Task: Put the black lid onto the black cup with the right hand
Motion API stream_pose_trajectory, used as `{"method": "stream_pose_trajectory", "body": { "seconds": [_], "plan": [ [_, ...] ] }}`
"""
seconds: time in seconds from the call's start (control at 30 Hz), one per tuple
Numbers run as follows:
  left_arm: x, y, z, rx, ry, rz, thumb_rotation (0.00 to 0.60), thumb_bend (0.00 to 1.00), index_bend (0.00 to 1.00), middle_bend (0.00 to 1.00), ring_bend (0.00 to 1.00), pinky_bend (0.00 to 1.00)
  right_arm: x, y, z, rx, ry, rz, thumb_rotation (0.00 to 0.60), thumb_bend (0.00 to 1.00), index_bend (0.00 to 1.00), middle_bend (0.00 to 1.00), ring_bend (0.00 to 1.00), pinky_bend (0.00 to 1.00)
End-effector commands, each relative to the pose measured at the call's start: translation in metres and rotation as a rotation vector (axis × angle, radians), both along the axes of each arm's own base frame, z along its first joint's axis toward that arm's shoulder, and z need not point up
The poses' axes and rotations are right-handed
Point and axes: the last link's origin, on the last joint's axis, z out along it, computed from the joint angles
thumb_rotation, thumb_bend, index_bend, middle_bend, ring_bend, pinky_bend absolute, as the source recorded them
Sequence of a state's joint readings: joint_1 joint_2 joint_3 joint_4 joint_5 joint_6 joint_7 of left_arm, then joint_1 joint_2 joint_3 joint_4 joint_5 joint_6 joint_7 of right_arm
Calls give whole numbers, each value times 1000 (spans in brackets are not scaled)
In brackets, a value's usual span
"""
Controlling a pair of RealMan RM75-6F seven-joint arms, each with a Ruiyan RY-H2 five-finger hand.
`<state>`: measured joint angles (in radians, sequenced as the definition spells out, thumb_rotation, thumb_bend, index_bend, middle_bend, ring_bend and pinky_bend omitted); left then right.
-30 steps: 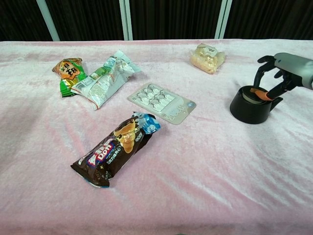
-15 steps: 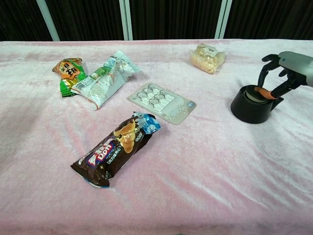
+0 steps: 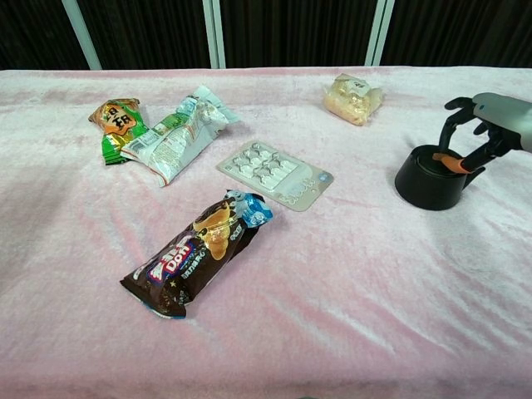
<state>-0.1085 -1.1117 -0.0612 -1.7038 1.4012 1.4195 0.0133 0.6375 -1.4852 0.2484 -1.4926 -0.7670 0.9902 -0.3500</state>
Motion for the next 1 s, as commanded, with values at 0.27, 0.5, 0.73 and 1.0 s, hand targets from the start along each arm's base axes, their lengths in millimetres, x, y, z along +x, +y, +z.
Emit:
{"method": "stream_pose_trajectory", "body": {
  "seconds": [0.27, 0.5, 0.73, 1.0],
  "plan": [
    [0, 0, 0, 0, 0, 0, 600, 440, 77, 19, 0, 57, 0, 2, -1, 20, 10, 9, 600, 239, 290, 0, 33, 157],
    [0, 0, 0, 0, 1, 1, 600, 439, 77, 19, 0, 57, 3, 2, 5, 6, -13, 18, 600, 196, 97, 0, 33, 157],
    [0, 0, 0, 1, 1, 3, 600, 439, 77, 19, 0, 57, 14, 6, 27, -65, -98, 47, 600, 186, 57, 0, 33, 157],
    [1, 0, -1, 2, -2, -4, 600, 440, 77, 19, 0, 57, 13, 63, 70, -145, -70, 165, 600, 187, 57, 0, 35, 157]
  ]
}}
